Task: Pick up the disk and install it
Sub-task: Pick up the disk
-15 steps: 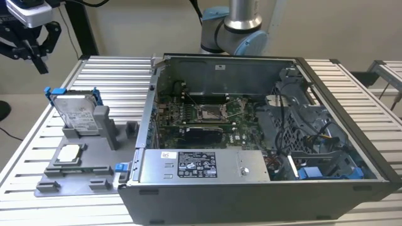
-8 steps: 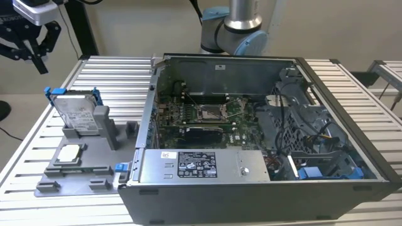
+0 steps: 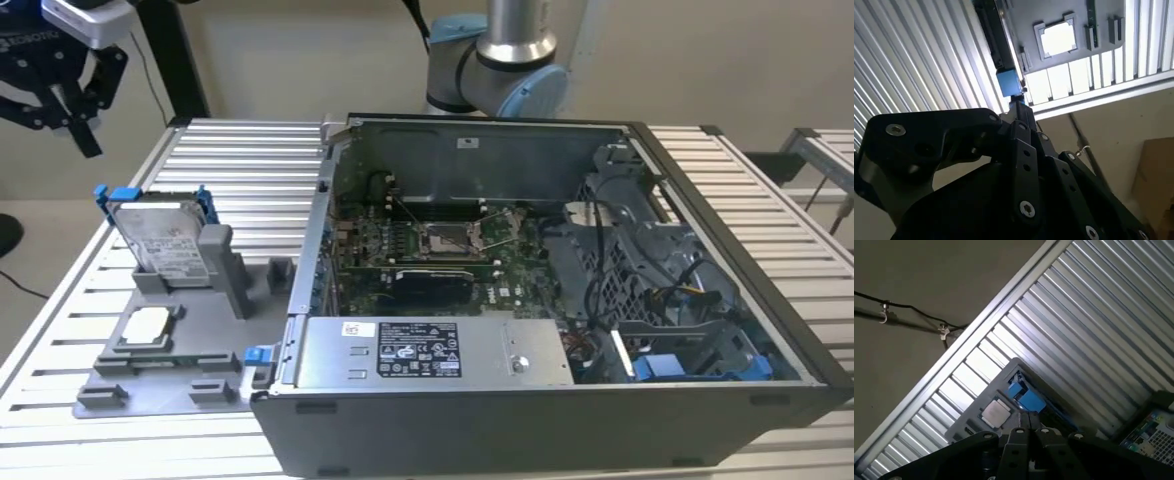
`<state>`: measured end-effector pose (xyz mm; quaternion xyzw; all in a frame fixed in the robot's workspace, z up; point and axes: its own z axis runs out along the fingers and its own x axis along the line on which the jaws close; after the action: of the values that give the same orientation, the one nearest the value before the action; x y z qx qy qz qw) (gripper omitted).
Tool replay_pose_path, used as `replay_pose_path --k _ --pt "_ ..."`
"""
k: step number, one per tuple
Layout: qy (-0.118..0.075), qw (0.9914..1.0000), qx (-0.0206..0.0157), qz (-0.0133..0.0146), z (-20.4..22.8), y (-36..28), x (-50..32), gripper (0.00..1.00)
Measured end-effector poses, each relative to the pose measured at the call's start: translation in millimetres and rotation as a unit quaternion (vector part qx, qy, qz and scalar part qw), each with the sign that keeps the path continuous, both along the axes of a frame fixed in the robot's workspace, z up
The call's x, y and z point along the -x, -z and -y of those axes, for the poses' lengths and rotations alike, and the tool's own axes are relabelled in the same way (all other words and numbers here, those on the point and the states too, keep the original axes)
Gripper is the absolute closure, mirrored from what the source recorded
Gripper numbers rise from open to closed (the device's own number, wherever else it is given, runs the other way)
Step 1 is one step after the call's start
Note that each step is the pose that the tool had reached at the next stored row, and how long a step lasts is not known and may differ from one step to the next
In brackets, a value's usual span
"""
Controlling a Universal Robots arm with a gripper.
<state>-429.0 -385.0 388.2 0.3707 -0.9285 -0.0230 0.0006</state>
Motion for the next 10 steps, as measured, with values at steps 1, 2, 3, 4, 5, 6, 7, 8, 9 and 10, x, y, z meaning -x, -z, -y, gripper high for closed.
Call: replay_pose_path --k 1,2,3,4,5,6,7,8,9,10 --pt "-0.010 0.99995 0.0000 0.0000 0.0 0.0 0.0 1.00" --pt "-0.019 0.99983 0.0000 0.0000 0.0 0.0 0.0 1.00" --pt "-0.028 0.99961 0.0000 0.0000 0.0 0.0 0.0 1.00" --pt "-0.037 0.99932 0.0000 0.0000 0.0 0.0 0.0 1.00" --pt "-0.046 0.99895 0.0000 0.0000 0.0 0.0 0.0 1.00" --pt "-0.055 0.99850 0.0001 0.0000 0.0 0.0 0.0 1.00" --pt "-0.064 0.99797 0.0001 0.0000 0.0 0.0 0.0 1.00" --pt "-0.073 0.99733 0.0002 0.0001 0.0 0.0 0.0 1.00" --pt "-0.082 0.99664 0.0003 0.0001 0.0 0.0 0.0 1.00" --pt "-0.091 0.99585 0.0004 0.0003 0.1 0.0 -0.1 1.00"
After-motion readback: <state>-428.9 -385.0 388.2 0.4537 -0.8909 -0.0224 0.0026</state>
